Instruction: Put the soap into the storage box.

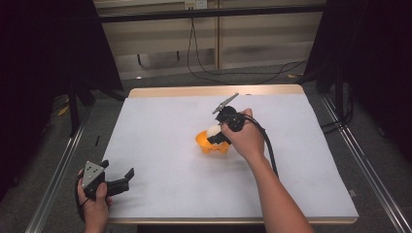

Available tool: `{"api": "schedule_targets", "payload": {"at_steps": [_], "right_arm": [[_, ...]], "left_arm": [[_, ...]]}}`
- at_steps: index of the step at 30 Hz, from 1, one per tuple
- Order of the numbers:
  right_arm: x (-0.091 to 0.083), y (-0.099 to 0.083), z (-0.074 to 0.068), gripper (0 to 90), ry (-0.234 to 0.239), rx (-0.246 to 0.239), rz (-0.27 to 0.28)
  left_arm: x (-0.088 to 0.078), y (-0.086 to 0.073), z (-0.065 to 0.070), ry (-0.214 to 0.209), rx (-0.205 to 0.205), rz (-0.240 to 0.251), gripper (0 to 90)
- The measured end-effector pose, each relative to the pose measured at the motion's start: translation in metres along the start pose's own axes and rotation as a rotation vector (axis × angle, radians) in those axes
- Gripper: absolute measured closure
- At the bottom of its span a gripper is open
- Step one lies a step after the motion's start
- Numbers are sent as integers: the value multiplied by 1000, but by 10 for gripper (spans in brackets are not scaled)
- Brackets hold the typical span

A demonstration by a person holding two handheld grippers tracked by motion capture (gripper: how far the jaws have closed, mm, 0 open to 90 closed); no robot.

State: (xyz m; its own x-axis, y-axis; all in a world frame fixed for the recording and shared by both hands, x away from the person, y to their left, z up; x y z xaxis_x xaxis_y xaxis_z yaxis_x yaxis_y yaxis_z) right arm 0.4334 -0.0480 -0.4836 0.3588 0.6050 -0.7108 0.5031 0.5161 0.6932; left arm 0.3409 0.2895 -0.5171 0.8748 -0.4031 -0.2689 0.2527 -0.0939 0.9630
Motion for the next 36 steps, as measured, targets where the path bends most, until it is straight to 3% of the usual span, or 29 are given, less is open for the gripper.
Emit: {"api": "schedule_targets", "payload": {"at_steps": [14, 18, 27, 36], "right_arm": [[6, -5, -1, 239, 18, -8, -27], [2, -2, 2, 353, 6, 10, 13], [-4, -7, 2, 261, 22, 10, 36], [-18, -15, 7, 111, -13, 18, 69]], "left_arm": [[0, 0, 0, 2, 7, -2, 0], [0, 0, 0, 2, 4, 1, 0], [0, 0, 0, 3, 8, -2, 0], [0, 0, 0, 4, 8, -1, 0]]}}
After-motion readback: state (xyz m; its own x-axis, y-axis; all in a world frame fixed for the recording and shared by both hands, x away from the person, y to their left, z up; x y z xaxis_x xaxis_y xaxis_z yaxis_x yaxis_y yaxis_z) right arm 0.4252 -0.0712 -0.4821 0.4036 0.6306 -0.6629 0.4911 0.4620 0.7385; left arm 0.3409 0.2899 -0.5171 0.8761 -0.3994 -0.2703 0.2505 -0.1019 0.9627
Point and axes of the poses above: each handheld gripper's, and its own axes: x roughly forward along the jaws, y roughly out of its top, z roughly to its right, the point moved 9 cm from there along x, roughly forward along the jaws, and after that the axes turned 7 degrees about z, right-handed, at the moved point
